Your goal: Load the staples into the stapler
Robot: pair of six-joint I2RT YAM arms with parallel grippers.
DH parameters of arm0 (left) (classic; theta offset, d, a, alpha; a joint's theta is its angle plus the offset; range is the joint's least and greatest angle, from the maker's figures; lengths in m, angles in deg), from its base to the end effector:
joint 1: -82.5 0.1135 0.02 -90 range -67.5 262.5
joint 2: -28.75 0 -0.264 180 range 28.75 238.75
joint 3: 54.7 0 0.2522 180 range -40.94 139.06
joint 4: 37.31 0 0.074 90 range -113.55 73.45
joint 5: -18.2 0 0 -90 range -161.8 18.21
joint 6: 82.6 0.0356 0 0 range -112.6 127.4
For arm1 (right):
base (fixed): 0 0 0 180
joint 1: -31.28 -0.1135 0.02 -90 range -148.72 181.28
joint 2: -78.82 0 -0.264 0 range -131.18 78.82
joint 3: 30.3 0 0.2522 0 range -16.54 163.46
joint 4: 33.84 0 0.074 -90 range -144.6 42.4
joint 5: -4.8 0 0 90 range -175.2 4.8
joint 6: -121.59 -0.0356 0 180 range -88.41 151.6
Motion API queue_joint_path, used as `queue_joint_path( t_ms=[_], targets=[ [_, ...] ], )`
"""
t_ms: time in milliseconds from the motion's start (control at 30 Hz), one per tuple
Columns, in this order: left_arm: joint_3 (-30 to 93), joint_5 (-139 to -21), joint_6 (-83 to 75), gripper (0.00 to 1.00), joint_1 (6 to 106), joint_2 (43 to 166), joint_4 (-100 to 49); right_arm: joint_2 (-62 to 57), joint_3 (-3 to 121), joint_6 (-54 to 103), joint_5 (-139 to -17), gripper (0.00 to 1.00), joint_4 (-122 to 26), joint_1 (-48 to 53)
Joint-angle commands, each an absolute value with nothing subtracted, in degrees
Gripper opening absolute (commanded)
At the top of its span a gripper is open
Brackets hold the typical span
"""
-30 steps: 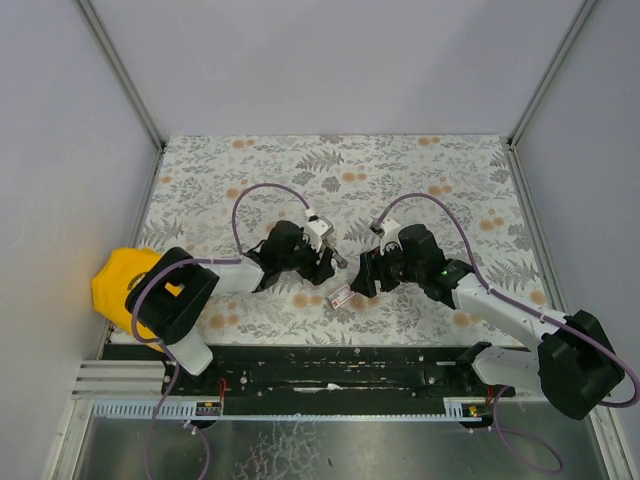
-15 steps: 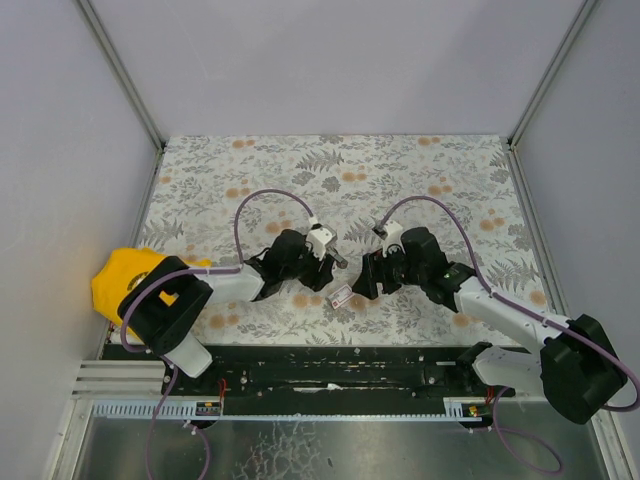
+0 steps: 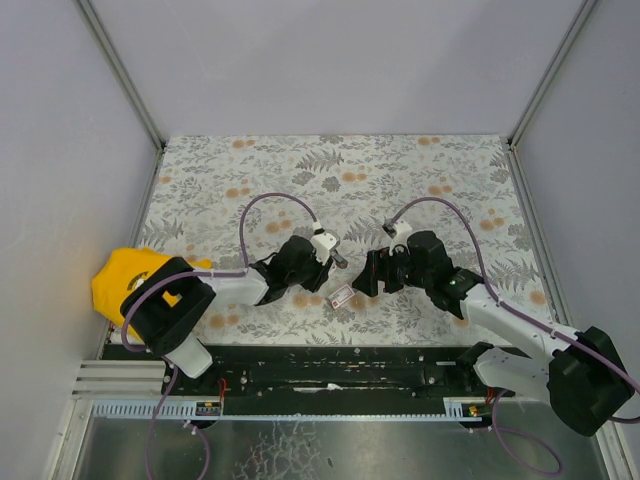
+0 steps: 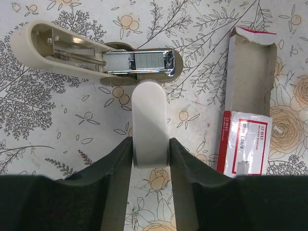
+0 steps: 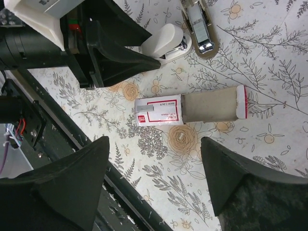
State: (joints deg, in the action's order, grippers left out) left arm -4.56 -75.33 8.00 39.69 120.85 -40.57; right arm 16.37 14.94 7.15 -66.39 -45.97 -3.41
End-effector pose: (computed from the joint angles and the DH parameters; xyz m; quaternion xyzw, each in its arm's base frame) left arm 0.2206 -0.2073 0.1402 0.3456 0.8322 -0.1817 0.3936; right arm 0.1848 0.1419 0.2202 -0.1583 0.8408 0.3685 0.3637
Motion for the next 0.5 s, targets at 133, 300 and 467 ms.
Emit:
queue_joint_path(
  t_ms=[133, 300, 467],
  targets=[
    [-4.32, -71.48, 6.58, 0.15, 37.95, 123.18, -38.87, 16.02, 13.42, -5.62, -70.98, 0.89, -40.01, -2.99],
    [-7.89, -75.6, 2.39, 0.0, 37.52, 119.53, -44.51, 12.34, 12.19, -15.19, -71.62, 0.92, -35.31, -3.0],
    [-14.57, -80.14, -3.31, 0.0, 37.28, 113.15, -52.43, 7.35, 11.84, -22.12, -68.82, 0.96, -29.22, -3.24]
  ],
)
